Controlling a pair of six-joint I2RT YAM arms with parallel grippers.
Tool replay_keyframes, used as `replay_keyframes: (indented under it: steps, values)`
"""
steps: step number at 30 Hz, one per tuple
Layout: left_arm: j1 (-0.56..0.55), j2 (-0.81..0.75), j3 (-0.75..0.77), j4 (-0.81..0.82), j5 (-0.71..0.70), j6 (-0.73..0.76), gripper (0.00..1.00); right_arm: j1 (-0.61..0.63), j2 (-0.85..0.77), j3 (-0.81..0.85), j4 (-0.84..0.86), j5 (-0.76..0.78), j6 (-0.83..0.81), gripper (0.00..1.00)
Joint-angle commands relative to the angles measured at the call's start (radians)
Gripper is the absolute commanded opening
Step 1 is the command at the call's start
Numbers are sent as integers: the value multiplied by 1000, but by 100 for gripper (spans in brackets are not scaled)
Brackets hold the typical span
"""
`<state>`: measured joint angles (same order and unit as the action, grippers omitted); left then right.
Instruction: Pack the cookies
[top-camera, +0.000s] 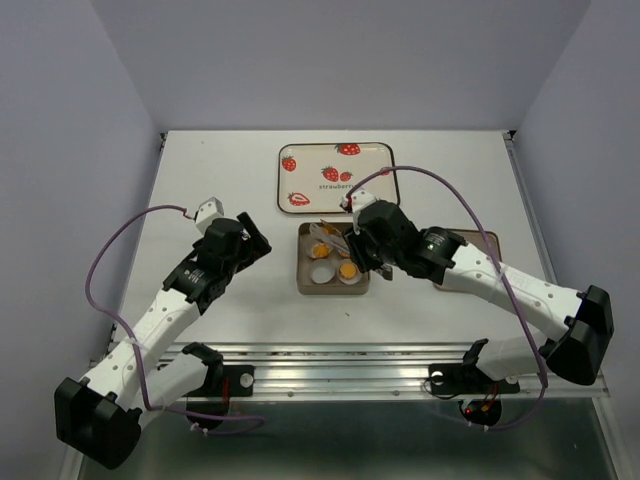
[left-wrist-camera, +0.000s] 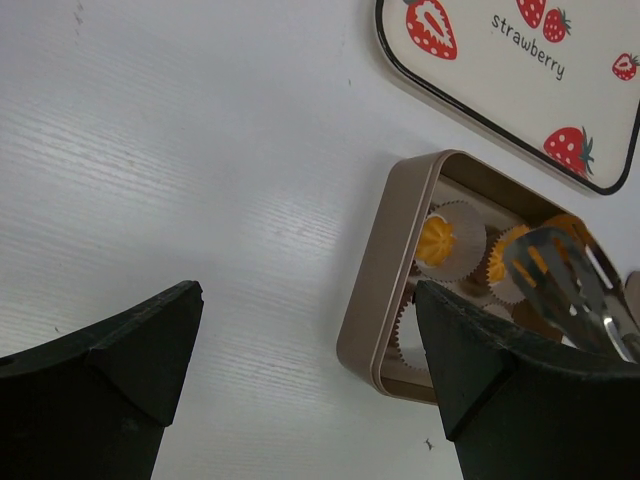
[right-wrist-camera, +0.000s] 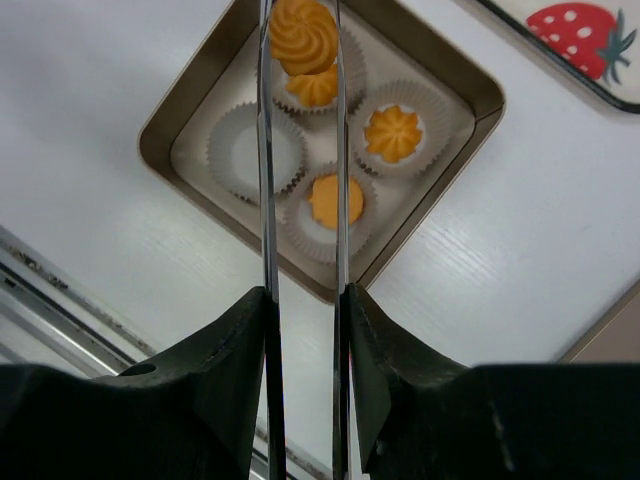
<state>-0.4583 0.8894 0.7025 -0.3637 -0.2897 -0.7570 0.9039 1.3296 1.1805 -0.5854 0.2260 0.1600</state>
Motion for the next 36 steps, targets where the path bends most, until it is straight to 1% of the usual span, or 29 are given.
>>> replay_keyframes:
  steps: [1,2,6,12,16,22,28,36]
  values:
    - [-2,-29,5,17,7,7,99,55,-40,-24,-50,-56,35,41]
    - [-2,-27,3,19,9,8,99,82,-35,-24,-76,-50,41,41]
    - [-3,-24,-1,23,11,7,99,125,-23,-22,-114,-4,61,41]
    - [-2,-20,-8,25,6,5,99,171,2,-16,-174,55,82,41]
    - [-3,-18,-14,25,3,2,99,171,11,-10,-194,75,85,41]
    - [-3,-6,-5,26,-3,5,99,171,28,-21,-176,78,82,41]
    - [-2,-1,-5,25,-9,5,99,171,52,-12,-152,36,55,41]
    - [-3,-9,-12,25,-12,-1,99,171,75,-9,-134,32,36,41]
